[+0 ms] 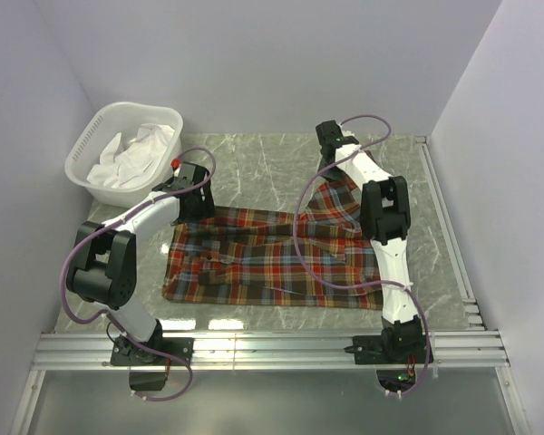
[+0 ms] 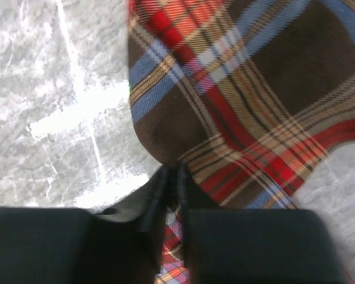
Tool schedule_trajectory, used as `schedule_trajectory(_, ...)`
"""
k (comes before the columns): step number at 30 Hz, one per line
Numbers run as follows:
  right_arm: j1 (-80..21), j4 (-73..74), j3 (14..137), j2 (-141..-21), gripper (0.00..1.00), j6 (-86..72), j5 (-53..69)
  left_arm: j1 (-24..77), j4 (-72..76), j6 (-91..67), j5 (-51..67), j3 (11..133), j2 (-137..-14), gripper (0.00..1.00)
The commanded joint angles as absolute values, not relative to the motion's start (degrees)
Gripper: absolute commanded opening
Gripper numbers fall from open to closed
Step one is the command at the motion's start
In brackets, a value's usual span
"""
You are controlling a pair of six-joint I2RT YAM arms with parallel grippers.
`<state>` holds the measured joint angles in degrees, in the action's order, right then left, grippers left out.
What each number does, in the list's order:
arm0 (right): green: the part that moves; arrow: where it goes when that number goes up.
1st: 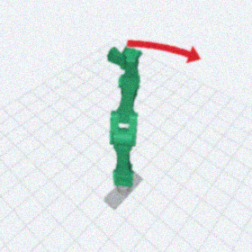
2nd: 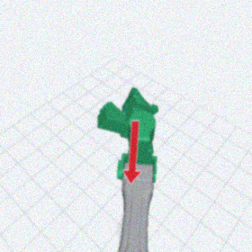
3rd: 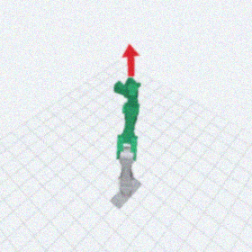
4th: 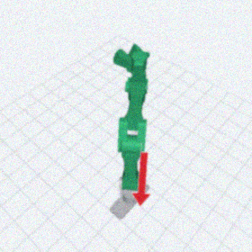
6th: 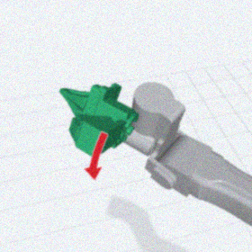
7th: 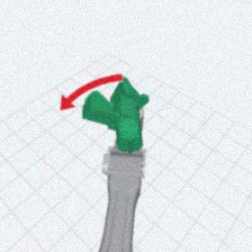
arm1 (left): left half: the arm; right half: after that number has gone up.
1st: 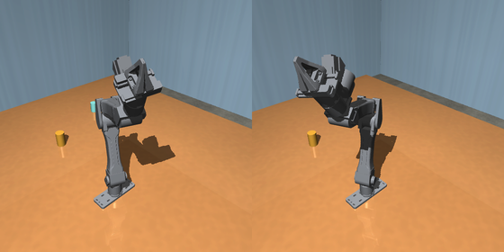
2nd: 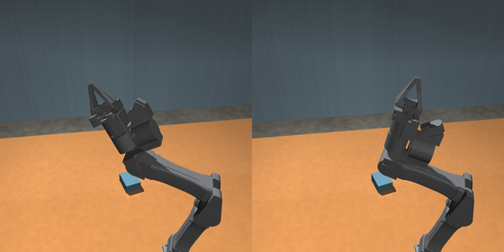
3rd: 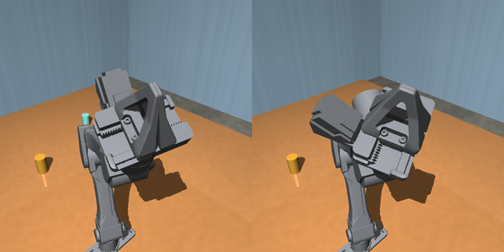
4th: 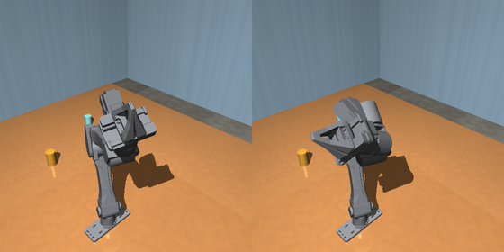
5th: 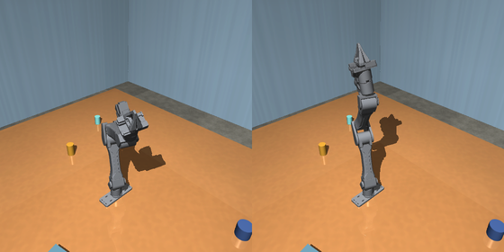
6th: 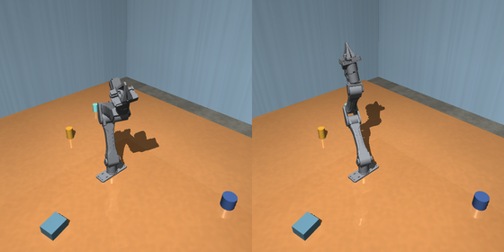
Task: Fold and stack the long sleeve shirts
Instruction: Fold the shirt
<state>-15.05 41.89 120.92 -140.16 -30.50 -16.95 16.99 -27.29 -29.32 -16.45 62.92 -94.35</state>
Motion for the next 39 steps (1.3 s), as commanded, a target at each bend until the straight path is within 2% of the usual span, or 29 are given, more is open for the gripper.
schedule_trajectory(1,-15.73,43.16,122.43,-140.36,0.10,-31.29,-16.61,17.40,-27.33,-28.48,-17.49,65.04,-93.78,0.82)
schedule_trajectory(4,-15.82,40.88,121.47,-137.03,0.01,-30.15,-15.30,17.40,-27.25,-28.56,-17.49,65.04,-93.52,0.82)
schedule_trajectory(10,-15.73,27.27,108.75,-120.09,0.00,-28.39,-6.36,17.40,-27.16,-28.56,-17.93,65.04,-92.99,0.82)
schedule_trajectory(13,-15.73,18.48,96.27,-108.66,0.00,-29.35,-1.60,17.40,-27.33,-28.74,-18.63,64.95,-92.46,0.82)
schedule_trajectory(16,-15.82,10.75,77.95,-94.63,0.00,-31.63,3.57,17.40,-27.33,-28.83,-19.16,65.04,-91.76,0.82)
schedule_trajectory(19,-16.78,2.39,65.87,-86.42,0.04,-35.06,5.88,17.40,-27.42,-29.00,-19.68,65.04,-90.97,0.82)
schedule_trajectory(20,-17.05,0.98,58.52,-81.52,0.06,-36.55,6.15,17.40,-27.51,-28.92,-19.51,64.95,-90.79,0.82)
schedule_trajectory(23,-18.89,-2.37,45.30,-72.27,0.15,-39.89,3.09,17.40,-27.16,-29.09,-19.69,64.69,-89.83,0.82)
schedule_trajectory(24,-19.24,-2.63,42.22,-69.98,0.22,-40.34,0.12,17.40,-27.16,-29.09,-19.69,64.60,-89.30,0.82)
schedule_trajectory(26,-19.69,-0.72,35.64,-63.94,0.29,-40.96,-3.85,17.40,-27.16,-29.18,-19.69,64.69,-89.03,0.82)
schedule_trajectory(27,-19.77,2.34,34.20,-62.33,0.36,-40.52,-6.83,17.40,-27.25,-29.18,-19.60,64.69,-88.60,0.82)
schedule_trajectory(31,-20.83,10.71,34.61,-58.36,0.51,-31.25,-9.32,17.40,-26.98,-29.27,-19.07,64.60,-87.89,0.82)
schedule_trajectory(39,-30.14,17.57,50.69,-64.50,0.55,-9.60,-8.36,17.40,-27.42,-29.36,-17.93,64.95,-88.33,0.82)
